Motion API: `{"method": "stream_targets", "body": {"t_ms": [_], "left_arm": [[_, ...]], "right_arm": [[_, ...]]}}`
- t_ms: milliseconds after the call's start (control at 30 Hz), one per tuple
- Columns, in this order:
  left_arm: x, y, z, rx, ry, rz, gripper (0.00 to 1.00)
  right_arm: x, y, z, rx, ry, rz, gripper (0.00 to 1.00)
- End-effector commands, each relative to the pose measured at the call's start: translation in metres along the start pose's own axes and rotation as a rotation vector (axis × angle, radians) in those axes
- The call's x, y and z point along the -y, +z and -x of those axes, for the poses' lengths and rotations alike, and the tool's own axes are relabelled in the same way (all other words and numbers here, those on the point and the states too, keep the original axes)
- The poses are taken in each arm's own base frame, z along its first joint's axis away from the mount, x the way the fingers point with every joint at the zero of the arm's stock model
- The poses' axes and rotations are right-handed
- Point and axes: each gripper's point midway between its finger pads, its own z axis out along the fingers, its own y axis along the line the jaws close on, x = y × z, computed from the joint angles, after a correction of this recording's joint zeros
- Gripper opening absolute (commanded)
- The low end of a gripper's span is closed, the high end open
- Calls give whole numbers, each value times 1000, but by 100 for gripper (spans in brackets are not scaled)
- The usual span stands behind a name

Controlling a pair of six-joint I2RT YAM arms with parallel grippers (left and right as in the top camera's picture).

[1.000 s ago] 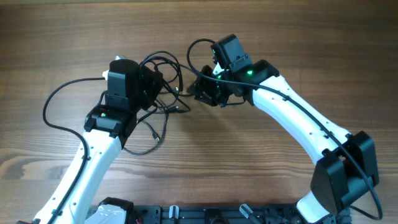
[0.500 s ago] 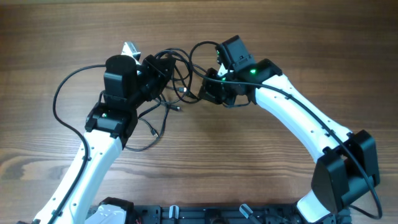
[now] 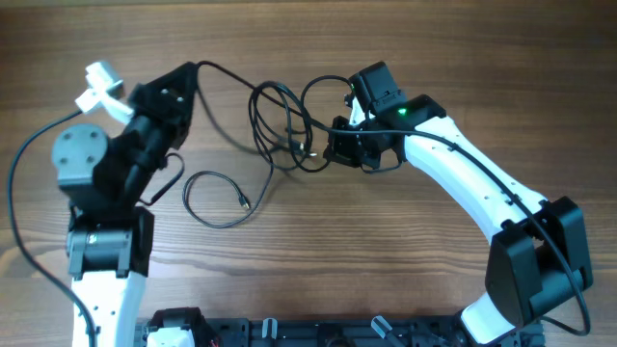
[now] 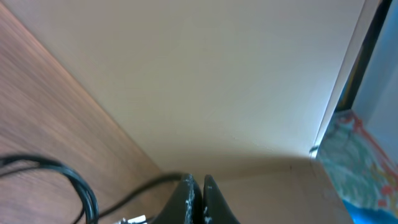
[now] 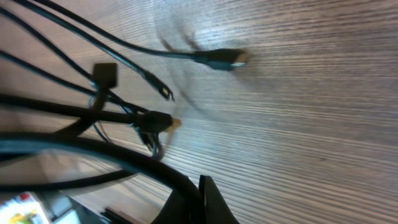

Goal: Untangle cables

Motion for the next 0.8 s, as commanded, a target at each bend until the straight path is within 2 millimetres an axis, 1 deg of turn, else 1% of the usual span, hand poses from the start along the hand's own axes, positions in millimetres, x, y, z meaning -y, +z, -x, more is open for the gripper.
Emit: {"method": "stream_targets", "body": {"t_ms": [0,67,133,200,233,300,367,400,433,500,533,600,667,767], "left_arm": [[12,-21,29,112,7,-18,4],[6,-24,37,132,8,3,4],[4,-26,35,94,89,2,4],[3,-24,20,-13,201,-18,4],[-1,-22,12,-60,215,-17,4],[-19,-19,-2,-147,189,25,4],[-48,-17,-13,-218,142,113,4],[-59,-17,-17,-237,125,148,4],[-74,-16,-23,-271,102,197,4],[-87,-14,-34,-343,124,214,4],[-89,-12,-40,-379,149,200,4],[-91,-7,-52,-434,182,184,4],[-90,-3,-60,-465,239,161,4],[-81,1,-70,-496,344,107,4]], "right_arm": [[35,-1,10,11,-82,-93,4],[44,-6,15,9,-101,-94,4],[45,-11,17,-6,-166,-48,4],[35,-15,15,-35,-270,51,4],[31,-16,13,-45,-308,88,4],[24,-18,10,-52,-353,128,5],[20,-23,11,-49,-366,139,4],[17,-26,12,-42,-371,142,4],[11,-33,15,-27,-380,147,4],[-3,-51,21,8,-401,160,4],[-12,-62,25,29,-414,167,4],[-33,-89,32,71,-442,182,4],[-53,-118,36,108,-465,195,4],[-80,-161,38,160,-470,217,4]]}}
